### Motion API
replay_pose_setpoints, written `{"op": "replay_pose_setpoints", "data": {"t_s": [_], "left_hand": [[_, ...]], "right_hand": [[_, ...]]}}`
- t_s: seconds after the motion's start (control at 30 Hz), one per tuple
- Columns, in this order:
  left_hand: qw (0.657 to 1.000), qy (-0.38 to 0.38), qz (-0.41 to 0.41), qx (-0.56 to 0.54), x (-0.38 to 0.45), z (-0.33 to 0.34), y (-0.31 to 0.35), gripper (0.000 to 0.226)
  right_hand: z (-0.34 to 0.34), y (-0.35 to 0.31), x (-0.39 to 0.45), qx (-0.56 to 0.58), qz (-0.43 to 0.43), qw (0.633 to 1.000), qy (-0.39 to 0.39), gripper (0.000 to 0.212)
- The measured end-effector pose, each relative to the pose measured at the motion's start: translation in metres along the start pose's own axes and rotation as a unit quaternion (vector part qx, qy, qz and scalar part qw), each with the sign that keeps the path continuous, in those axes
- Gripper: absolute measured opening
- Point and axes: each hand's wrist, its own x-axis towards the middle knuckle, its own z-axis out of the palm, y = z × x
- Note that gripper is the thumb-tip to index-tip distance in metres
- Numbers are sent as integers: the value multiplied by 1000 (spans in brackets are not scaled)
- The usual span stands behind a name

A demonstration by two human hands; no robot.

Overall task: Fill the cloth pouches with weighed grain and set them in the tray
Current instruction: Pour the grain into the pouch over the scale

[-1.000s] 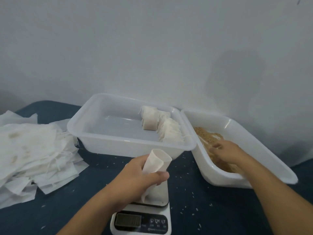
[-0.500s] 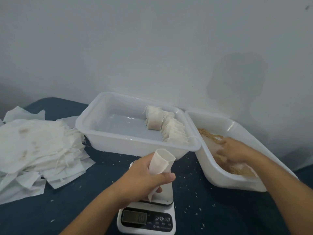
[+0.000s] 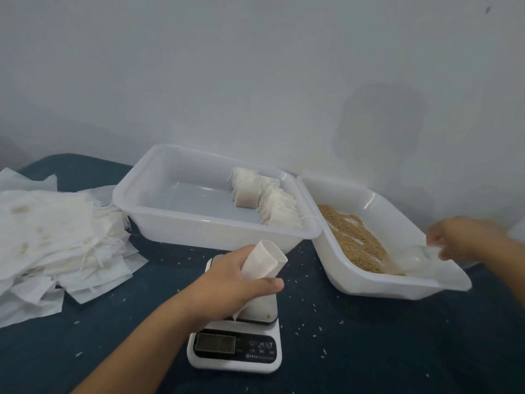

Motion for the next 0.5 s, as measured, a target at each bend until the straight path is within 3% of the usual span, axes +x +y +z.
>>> {"op": "replay_pose_setpoints", "data": {"t_s": [0.17,0.5], "left_hand": [[1000,-5,-8,18,0,0,-3,40],[1000,0,-7,27,1,-2,-2,47]], "right_hand": [[8,-13,9,102,-56,993,4,43],[32,-67,24,319,-163,934,-6,34]]}}
